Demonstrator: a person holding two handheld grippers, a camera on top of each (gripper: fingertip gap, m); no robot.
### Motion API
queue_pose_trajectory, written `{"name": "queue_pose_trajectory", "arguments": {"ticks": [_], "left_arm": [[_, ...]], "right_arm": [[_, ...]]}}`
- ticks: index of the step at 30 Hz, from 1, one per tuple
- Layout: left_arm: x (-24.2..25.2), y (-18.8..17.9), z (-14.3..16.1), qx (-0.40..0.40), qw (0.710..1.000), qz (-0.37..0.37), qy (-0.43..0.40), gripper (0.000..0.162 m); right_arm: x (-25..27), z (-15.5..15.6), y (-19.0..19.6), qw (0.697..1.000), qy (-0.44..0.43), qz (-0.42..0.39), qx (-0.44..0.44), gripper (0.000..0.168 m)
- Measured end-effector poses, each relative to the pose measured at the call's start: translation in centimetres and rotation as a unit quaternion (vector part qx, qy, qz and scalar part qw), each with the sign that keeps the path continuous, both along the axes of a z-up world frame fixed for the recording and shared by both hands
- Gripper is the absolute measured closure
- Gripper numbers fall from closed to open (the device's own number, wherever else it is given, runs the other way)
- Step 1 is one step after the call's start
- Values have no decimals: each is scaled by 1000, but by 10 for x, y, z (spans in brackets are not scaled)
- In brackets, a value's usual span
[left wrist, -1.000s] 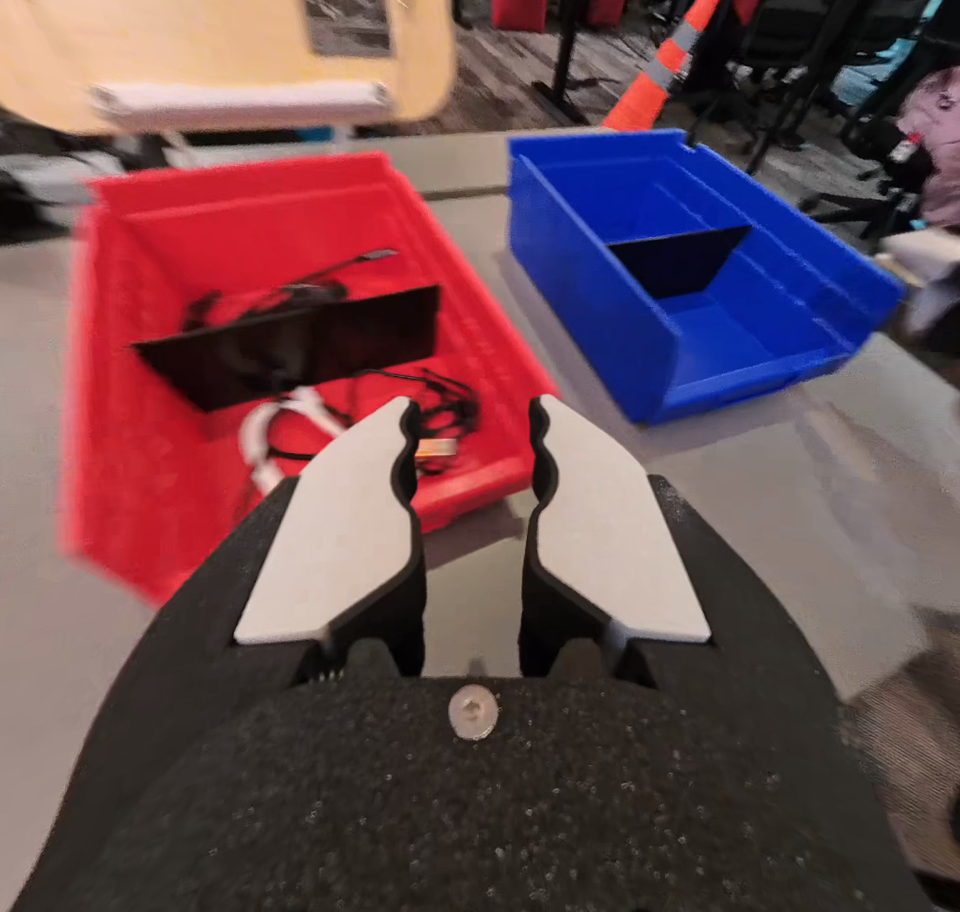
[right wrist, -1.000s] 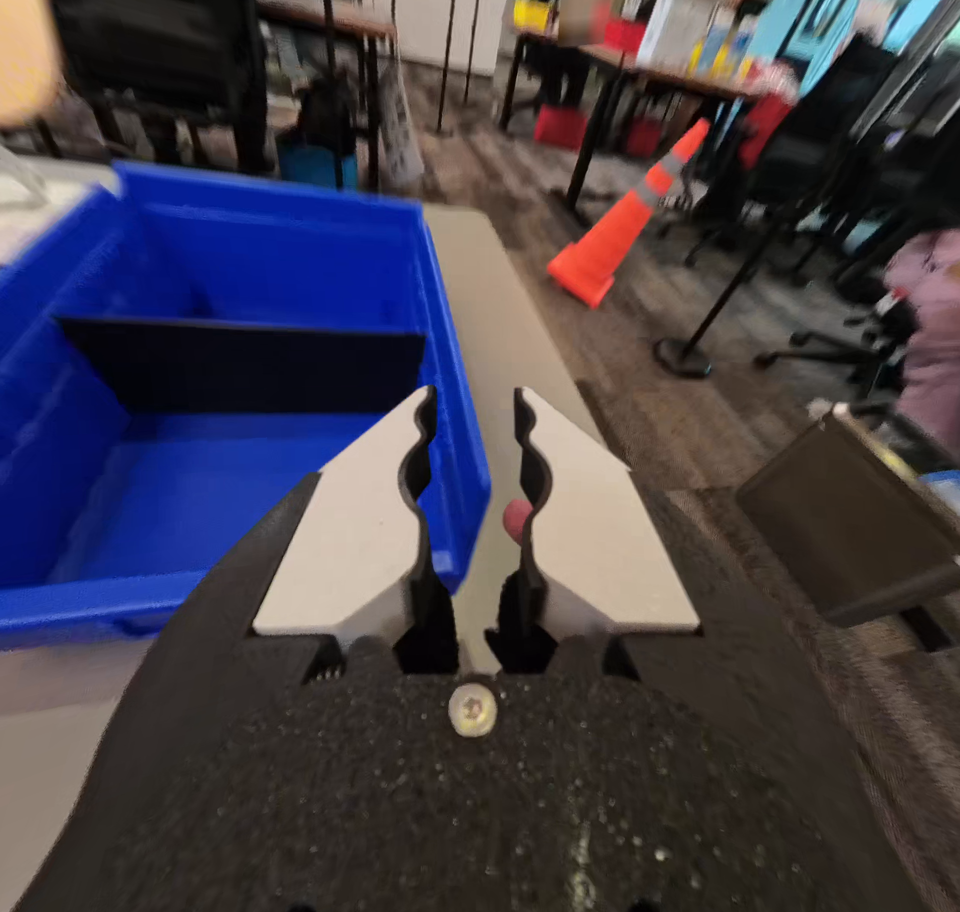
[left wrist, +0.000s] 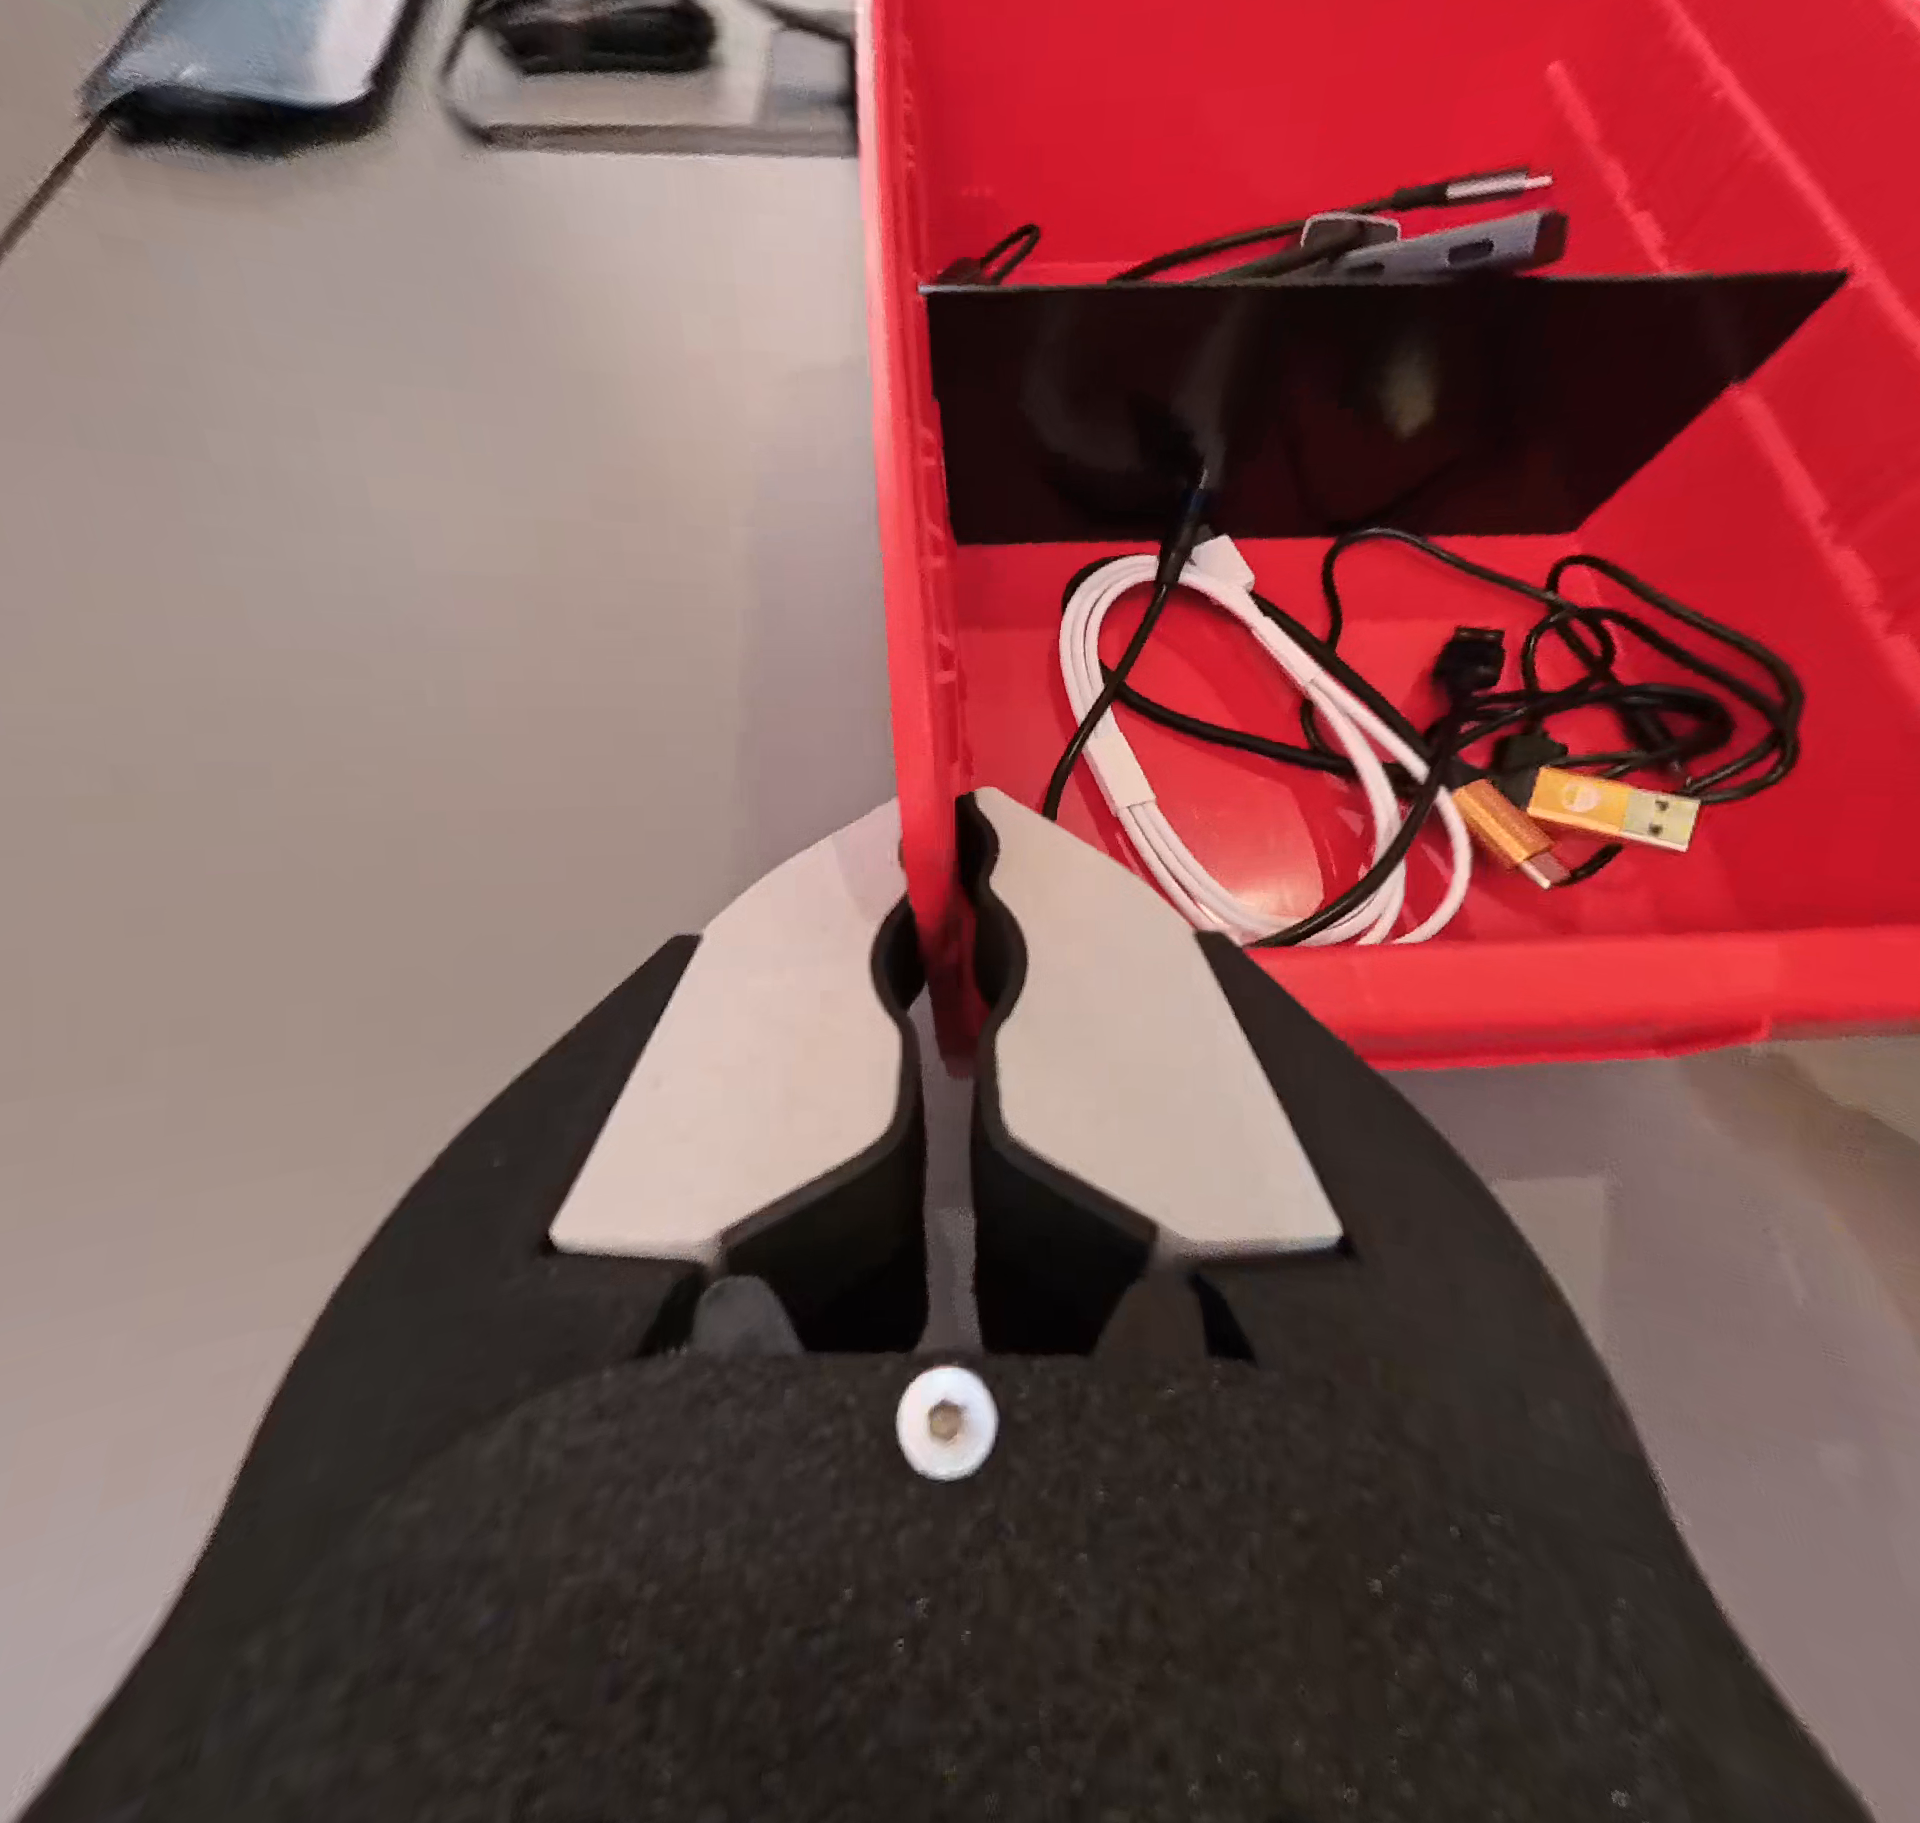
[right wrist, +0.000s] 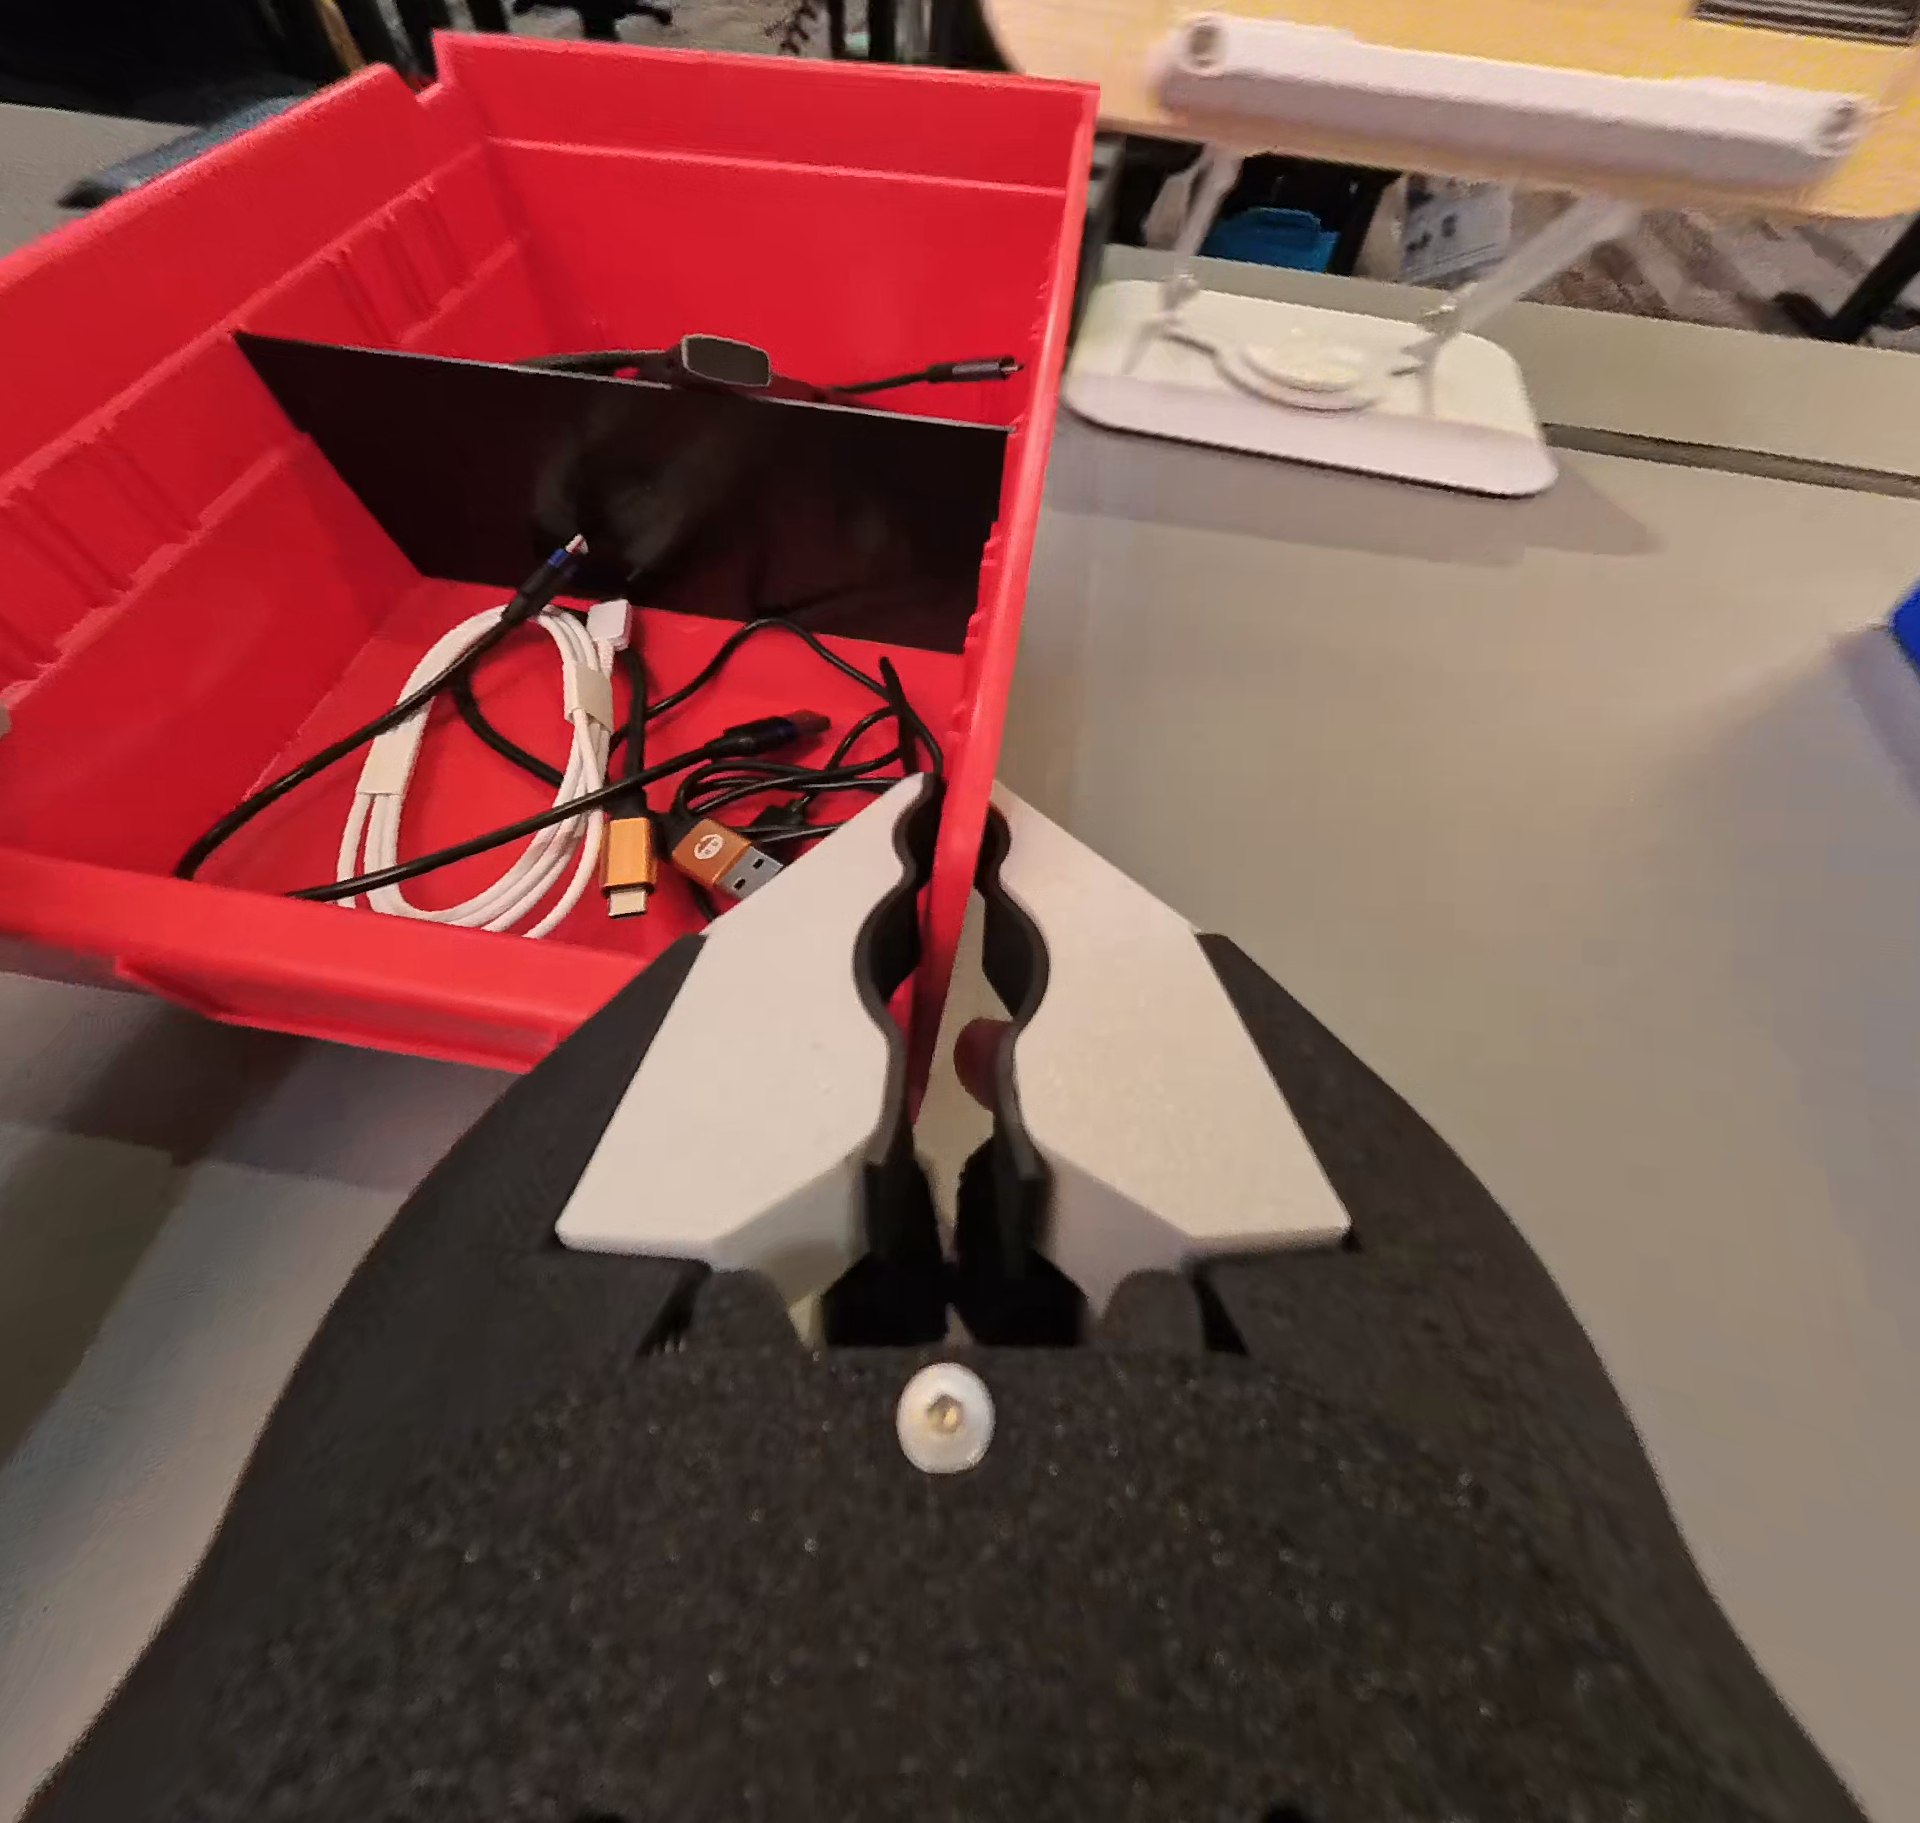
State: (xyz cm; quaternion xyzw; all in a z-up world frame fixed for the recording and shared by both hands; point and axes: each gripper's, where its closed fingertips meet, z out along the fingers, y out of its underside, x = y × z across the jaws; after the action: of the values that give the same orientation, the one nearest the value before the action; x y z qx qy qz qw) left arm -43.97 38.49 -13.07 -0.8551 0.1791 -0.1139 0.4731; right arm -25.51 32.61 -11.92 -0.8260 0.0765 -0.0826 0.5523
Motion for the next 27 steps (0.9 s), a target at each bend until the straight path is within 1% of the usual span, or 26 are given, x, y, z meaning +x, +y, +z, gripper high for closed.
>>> {"name": "queue_pose_trajectory", "arguments": {"ticks": [3, 5, 8, 10, 11, 12, 13, 16, 18, 19, 21, 22, 23, 24, 26, 27], "left_arm": [[-41, 11, -7, -8, 1000, 23, 4, 160], [-57, 15, -8, -4, 1000, 25, 9, 160], [-66, 17, -9, -4, 999, 34, -17, 160], [-68, 19, -8, 0, 998, 42, -41, 158], [-70, 20, -7, 3, 998, 47, -41, 156], [-75, 23, -7, 7, 998, 55, -35, 149], [-79, 26, -7, 8, 998, 59, -29, 143], [-84, 28, -8, 6, 998, 53, -38, 134], [-87, 23, -5, 0, 997, 59, -47, 128], [-91, 19, -1, 4, 997, 66, -40, 121], [-103, 12, 16, 38, 995, 88, -16, 117], [-106, 6, 24, 60, 993, 97, -11, 117], [-104, -3, 30, 76, 992, 102, -21, 119], [-92, -15, 33, 82, 992, 88, -47, 120], [-53, -49, 30, 69, 992, 26, -103, 121], [-36, -67, 24, 58, 992, 1, -113, 123]], "right_arm": [[-38, -14, 18, 999, 16, 19, -23, 165], [-53, -13, 25, 999, 16, 28, -15, 165], [-63, -13, 30, 998, 39, 46, -12, 163], [-69, -12, 29, 994, 86, 70, -6, 158], [-76, -12, 25, 989, 112, 101, -11, 149], [-84, -11, 17, 982, 127, 142, -17, 136], [-87, -9, 8, 975, 134, 176, -21, 132], [-76, 2, -34, 954, 146, 263, -21, 128], [-46, 11, -65, 944, 144, 298, -12, 126], [-21, 16, -79, 946, 137, 295, 3, 125], [44, 27, -104, 956, 120, 263, 45, 124], [82, 32, -116, 963, 120, 232, 65, 123], [121, 36, -128, 966, 145, 196, 83, 124], [156, 39, -140, 962, 191, 169, 96, 123], [224, 44, -167, 944, 281, 112, 134, 123], [256, 42, -182, 939, 300, 77, 150, 123]]}}
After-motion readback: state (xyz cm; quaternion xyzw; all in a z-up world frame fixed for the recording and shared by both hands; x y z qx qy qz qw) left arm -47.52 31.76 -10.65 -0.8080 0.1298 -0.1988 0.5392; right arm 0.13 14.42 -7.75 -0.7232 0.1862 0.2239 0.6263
